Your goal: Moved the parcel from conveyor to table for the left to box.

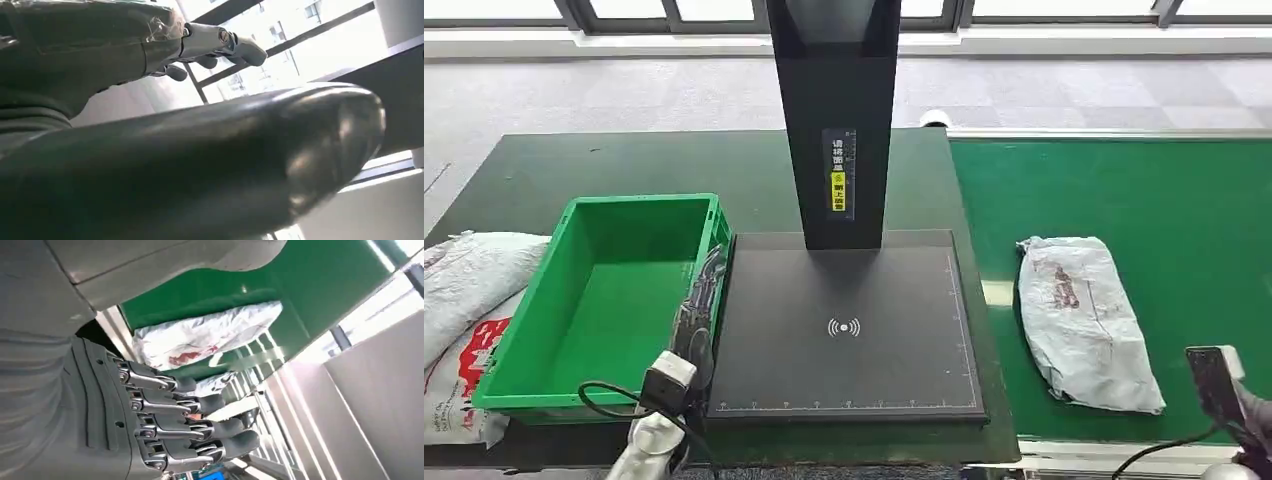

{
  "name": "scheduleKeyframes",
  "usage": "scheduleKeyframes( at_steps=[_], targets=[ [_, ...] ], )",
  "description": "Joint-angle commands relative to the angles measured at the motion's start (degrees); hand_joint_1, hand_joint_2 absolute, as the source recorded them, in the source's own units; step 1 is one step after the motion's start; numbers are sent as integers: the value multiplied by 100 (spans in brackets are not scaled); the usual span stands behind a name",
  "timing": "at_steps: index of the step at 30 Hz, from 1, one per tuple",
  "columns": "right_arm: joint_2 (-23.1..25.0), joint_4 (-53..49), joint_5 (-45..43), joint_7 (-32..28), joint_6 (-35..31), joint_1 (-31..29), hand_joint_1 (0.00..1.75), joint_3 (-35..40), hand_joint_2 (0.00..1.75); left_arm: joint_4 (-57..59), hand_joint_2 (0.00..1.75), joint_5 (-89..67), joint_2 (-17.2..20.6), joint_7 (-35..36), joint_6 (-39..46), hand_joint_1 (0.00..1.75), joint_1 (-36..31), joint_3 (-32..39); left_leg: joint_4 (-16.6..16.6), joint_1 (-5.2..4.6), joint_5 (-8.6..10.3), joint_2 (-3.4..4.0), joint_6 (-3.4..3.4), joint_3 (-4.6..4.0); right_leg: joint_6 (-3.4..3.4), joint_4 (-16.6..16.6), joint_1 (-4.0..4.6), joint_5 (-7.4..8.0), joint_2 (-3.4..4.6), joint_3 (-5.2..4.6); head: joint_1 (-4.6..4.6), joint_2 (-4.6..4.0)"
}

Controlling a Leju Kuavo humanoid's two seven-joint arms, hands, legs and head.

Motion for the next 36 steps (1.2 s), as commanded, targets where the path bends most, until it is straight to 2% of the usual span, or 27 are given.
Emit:
scheduleKeyframes(
  at_steps=[1,9,36],
  targets=[
    [114,3013,1217,778,431,-917,0,729,175,538,0,-157,11,159,382,0,-464,-4,-26,14,14,47,19,13,-8,-43,18,35,40,8,0,0],
    [27,3008,1217,779,487,-948,0,725,175,532,0,-157,27,159,381,0,-438,-9,-9,0,16,16,9,-7,-11,-11,3,21,14,-18,0,0],
    [150,2900,1161,727,568,-926,0,719,175,532,0,-73,14,248,386,0,-426,-17,-8,-3,16,22,6,-16,-9,-4,0,23,20,-26,0,0]
  ],
)
